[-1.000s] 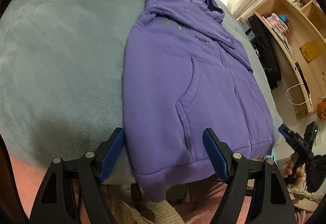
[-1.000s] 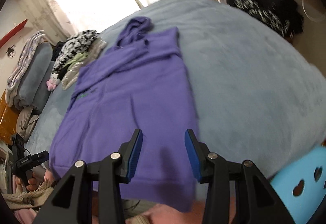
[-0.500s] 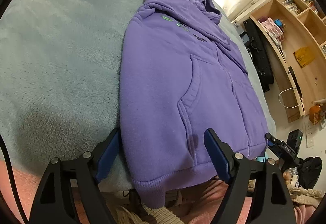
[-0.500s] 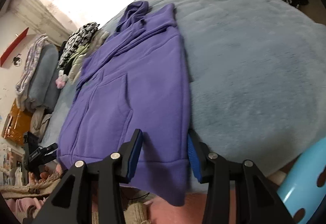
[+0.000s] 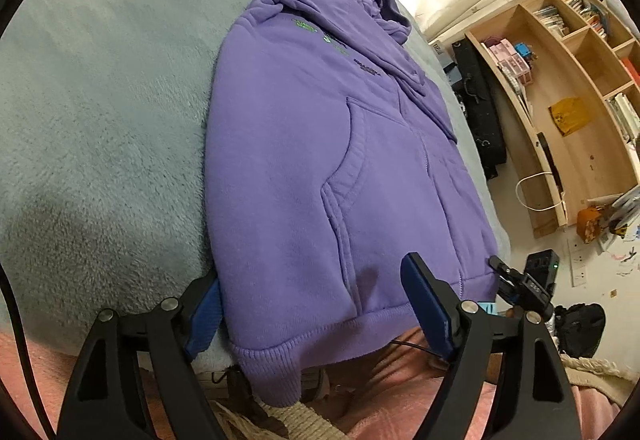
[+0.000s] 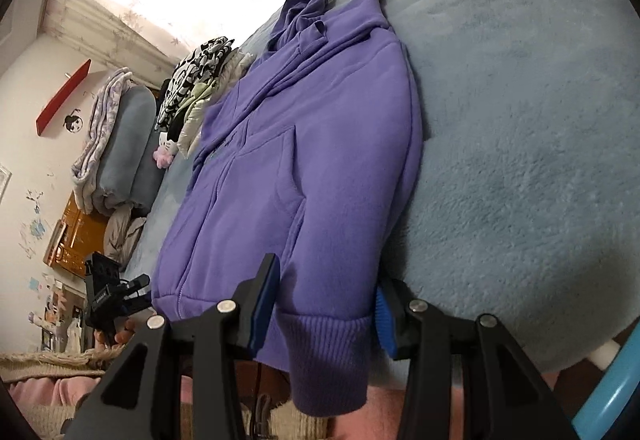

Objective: Fold large clothes
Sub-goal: 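Grasp the ribbed hoodie hem with both grippers, then lift the hem with both grippers and fold it up toward the hood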

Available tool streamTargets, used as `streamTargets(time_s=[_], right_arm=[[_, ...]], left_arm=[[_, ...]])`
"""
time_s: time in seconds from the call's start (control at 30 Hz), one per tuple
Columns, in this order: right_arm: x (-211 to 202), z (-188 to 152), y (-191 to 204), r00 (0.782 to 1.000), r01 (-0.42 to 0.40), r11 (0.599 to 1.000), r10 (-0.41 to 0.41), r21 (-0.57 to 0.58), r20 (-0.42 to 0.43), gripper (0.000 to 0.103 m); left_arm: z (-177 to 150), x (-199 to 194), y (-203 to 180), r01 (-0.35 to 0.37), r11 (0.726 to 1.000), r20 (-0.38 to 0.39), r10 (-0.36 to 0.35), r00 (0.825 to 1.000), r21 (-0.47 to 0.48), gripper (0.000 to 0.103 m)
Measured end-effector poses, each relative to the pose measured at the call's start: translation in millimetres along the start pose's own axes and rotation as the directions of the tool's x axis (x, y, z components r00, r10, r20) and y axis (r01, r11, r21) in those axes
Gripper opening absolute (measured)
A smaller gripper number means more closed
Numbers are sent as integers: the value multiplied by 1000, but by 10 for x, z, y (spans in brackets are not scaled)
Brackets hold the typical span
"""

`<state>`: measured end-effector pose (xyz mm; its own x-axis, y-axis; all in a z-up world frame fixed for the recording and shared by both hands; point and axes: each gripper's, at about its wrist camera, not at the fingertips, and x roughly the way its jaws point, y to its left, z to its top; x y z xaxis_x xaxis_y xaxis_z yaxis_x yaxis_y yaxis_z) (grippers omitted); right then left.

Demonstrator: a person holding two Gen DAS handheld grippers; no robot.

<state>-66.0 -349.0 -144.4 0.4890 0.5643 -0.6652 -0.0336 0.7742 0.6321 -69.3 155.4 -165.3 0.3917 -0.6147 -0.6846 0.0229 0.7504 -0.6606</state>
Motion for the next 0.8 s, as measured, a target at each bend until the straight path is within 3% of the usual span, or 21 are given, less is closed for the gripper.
streamTargets(time_s=[0.17, 0.47, 0.53, 0.6, 0.7, 0.8], right_arm=[[56, 3, -10, 1000, -11, 1000, 10, 17, 12, 44], [93, 9, -46, 1000, -5, 999, 4, 49, 12, 43], [88, 13, -30, 1000, 3, 999, -3, 44, 13, 43], [78, -5, -12, 1000, 11, 999, -12, 40, 19, 43], [70, -10, 29, 999, 42, 999, -43, 34, 29, 29], [56, 16, 128, 997, 57, 998, -58, 23, 46, 19]], left_arm=[[-26, 63, -18, 31, 1000, -3, -31, 1000, 4, 80], [27, 175, -169, 13, 998, 17, -14, 1000, 66, 82], [46, 196, -231, -5, 996, 32, 2, 999, 91, 74], [89, 233, -292, -29, 993, 48, 23, 999, 112, 45], [168, 320, -310, -34, 996, 47, 31, 998, 79, 16], [223, 334, -414, -31, 998, 85, 27, 996, 55, 13]])
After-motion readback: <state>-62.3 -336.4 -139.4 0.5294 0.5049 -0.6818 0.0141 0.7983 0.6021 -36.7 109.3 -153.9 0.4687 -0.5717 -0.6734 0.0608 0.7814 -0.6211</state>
